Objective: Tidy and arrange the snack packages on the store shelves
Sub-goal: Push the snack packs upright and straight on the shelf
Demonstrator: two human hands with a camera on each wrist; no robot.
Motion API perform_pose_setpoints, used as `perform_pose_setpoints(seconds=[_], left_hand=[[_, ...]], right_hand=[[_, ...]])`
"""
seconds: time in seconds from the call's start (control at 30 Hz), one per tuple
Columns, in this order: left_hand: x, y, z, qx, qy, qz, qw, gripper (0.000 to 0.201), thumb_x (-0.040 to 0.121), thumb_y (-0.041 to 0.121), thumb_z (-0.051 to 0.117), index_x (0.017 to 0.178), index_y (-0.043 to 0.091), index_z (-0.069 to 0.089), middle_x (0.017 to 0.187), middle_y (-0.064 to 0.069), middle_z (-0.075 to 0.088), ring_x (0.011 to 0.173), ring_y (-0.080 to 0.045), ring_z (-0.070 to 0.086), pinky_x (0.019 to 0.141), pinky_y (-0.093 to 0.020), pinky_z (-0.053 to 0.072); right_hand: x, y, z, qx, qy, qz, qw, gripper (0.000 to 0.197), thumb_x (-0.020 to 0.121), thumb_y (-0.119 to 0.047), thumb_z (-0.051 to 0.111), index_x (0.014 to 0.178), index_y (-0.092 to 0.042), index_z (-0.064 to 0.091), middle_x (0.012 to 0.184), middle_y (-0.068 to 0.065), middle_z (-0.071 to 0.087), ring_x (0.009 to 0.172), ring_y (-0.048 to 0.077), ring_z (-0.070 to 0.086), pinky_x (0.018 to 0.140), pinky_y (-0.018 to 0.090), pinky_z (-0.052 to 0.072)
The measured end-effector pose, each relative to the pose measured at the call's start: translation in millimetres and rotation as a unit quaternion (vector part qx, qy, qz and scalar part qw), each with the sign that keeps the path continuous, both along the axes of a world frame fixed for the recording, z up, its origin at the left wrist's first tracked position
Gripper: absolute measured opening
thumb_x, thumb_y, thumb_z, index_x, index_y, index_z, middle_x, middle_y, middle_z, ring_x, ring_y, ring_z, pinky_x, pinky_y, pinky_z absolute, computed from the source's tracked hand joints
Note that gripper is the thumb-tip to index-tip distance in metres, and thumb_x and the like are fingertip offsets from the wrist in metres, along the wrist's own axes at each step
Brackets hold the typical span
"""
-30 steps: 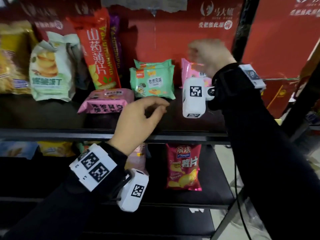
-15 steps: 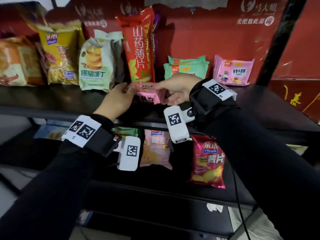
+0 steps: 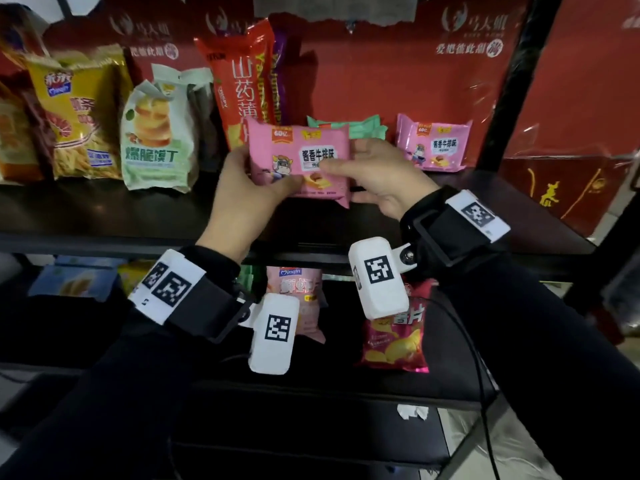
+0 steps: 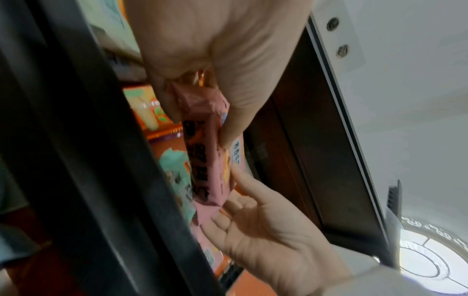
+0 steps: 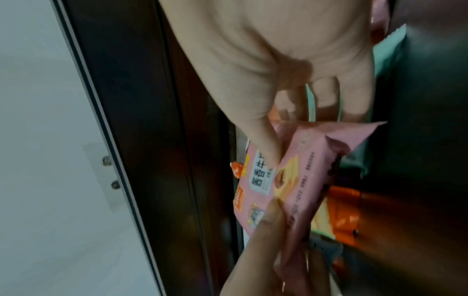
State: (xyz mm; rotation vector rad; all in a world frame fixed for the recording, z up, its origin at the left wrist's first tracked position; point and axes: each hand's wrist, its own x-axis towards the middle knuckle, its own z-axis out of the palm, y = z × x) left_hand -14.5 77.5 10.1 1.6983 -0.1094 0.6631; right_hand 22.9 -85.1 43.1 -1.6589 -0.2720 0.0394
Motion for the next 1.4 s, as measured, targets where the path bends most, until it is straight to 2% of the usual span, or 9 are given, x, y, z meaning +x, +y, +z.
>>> perform_pose_setpoints(seconds=[0.1,0.23,0.33,0.47,0.73,0.83,0.97,1.13,1.4], left_hand=[[6,-32,-3,0.023,-0.005,-0.043,0.999,0.056,0.077,0.015,0.079,0.124,0.011,0.048,0.101,0.015,0.061,0.078,0.020,0.058,0.072,-0.001,0.043],[9,-61,-12,0.161,0.062,-0.101,0.980,0.065,0.086,0.023,0.071,0.142,0.017,0.039,0.115,0.005,0.056,0.102,-0.006,0.055,0.089,-0.016,0.040],[5,-67,-21,0.313,0.042,-0.085,0.945,0.043,0.088,0.027,0.066,0.129,0.025,0.056,0.120,0.003,0.061,0.108,-0.010,0.055,0.090,-0.016,0.037],[-4,-66,-27,0.413,0.018,-0.040,0.910,0.021,0.092,0.042,0.055,0.111,0.039,0.065,0.117,0.016,0.064,0.111,-0.009,0.056,0.085,-0.028,0.046],[-5,-65,-31,0.417,-0.016,-0.016,0.909,0.019,0.094,0.042,0.051,0.100,0.039,0.069,0.109,0.018,0.066,0.105,-0.008,0.057,0.077,-0.030,0.046],[-4,-65,-32,0.417,-0.022,-0.011,0.909,0.019,0.094,0.040,0.051,0.100,0.039,0.069,0.109,0.017,0.066,0.105,-0.010,0.057,0.076,-0.028,0.044],[-4,-65,-34,0.420,-0.025,-0.004,0.907,0.019,0.094,0.041,0.051,0.100,0.038,0.068,0.107,0.019,0.065,0.102,-0.007,0.056,0.072,-0.025,0.040],[-4,-64,-36,0.414,-0.032,-0.007,0.910,0.018,0.093,0.041,0.051,0.099,0.039,0.068,0.106,0.022,0.065,0.100,-0.004,0.054,0.067,-0.020,0.037],[-4,-64,-37,0.410,-0.040,-0.002,0.911,0.018,0.093,0.042,0.050,0.097,0.040,0.068,0.103,0.024,0.064,0.096,0.000,0.053,0.067,-0.005,0.031]], right_hand=[[-7,-42,4,0.004,-0.010,-0.036,0.999,0.024,0.083,-0.006,0.070,0.104,-0.014,0.061,0.083,-0.003,0.071,0.064,0.008,0.068,0.055,0.023,0.051],[-10,-102,14,0.091,-0.064,-0.159,0.981,0.043,0.083,0.001,0.066,0.125,0.003,0.053,0.093,0.010,0.068,0.075,0.026,0.063,0.049,0.027,0.044],[3,-137,18,0.157,-0.099,-0.238,0.953,0.042,0.082,-0.001,0.069,0.120,0.000,0.052,0.106,0.012,0.068,0.076,0.021,0.071,0.058,0.031,0.053],[39,-151,14,0.139,-0.097,-0.270,0.948,0.042,0.081,-0.003,0.071,0.119,0.001,0.055,0.111,0.015,0.068,0.085,0.033,0.068,0.063,0.041,0.052],[89,-162,-3,0.019,0.008,-0.243,0.970,0.052,0.079,-0.002,0.072,0.128,-0.003,0.056,0.114,0.016,0.068,0.103,0.033,0.066,0.094,0.049,0.050],[90,-163,-2,-0.019,0.023,-0.234,0.972,0.052,0.081,-0.003,0.070,0.130,-0.003,0.053,0.115,0.016,0.067,0.106,0.033,0.065,0.095,0.048,0.050],[91,-160,-2,-0.064,0.026,-0.188,0.980,0.031,0.078,0.001,0.071,0.108,-0.004,0.064,0.113,0.014,0.068,0.090,0.025,0.067,0.083,0.036,0.054],[95,-163,-3,-0.110,0.019,-0.195,0.975,0.042,0.077,-0.004,0.076,0.117,-0.001,0.062,0.109,0.011,0.070,0.080,0.016,0.068,0.067,0.024,0.056],[88,-161,-5,-0.112,-0.007,-0.242,0.964,0.052,0.076,-0.008,0.078,0.121,0.006,0.056,0.119,0.021,0.064,0.093,0.025,0.061,0.084,0.040,0.052]])
